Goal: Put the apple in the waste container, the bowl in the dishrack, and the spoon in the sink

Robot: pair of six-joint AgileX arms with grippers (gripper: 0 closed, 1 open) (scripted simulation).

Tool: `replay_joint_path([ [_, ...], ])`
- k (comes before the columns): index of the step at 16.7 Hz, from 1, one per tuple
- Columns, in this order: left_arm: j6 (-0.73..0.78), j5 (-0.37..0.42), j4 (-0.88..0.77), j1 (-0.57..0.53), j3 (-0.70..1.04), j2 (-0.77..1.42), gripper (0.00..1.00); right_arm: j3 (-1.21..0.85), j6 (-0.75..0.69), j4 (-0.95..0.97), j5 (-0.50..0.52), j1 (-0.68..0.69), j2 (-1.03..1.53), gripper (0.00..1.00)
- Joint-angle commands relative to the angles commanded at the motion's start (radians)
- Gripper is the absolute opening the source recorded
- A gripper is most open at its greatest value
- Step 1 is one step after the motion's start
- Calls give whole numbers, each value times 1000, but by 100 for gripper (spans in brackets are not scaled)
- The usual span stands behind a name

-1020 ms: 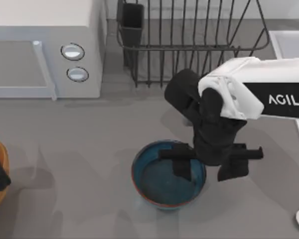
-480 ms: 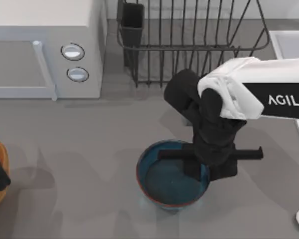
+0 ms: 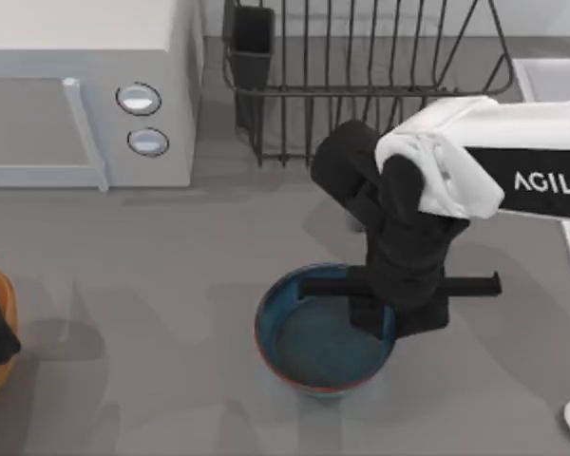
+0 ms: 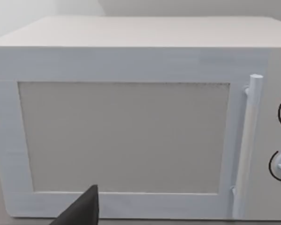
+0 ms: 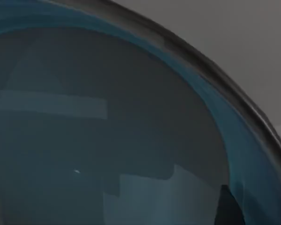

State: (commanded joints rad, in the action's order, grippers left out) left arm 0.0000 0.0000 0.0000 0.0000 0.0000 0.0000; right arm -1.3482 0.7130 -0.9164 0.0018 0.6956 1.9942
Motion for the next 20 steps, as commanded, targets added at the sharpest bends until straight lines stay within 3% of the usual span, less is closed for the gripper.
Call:
replay_joint_path([
  [7, 0, 0, 0, 0, 0, 0, 100, -209, -3, -305, 0, -3, -80, 0],
  [14, 0, 0, 0, 0, 0, 0, 100, -232, -12, -316, 12, 4, -92, 0],
  [17, 0, 0, 0, 0, 0, 0, 100, -227, -70, -225, 102, 39, -129, 0],
  [20, 0, 0, 0, 0, 0, 0, 100, -212, -169, -47, 261, 94, -190, 0],
])
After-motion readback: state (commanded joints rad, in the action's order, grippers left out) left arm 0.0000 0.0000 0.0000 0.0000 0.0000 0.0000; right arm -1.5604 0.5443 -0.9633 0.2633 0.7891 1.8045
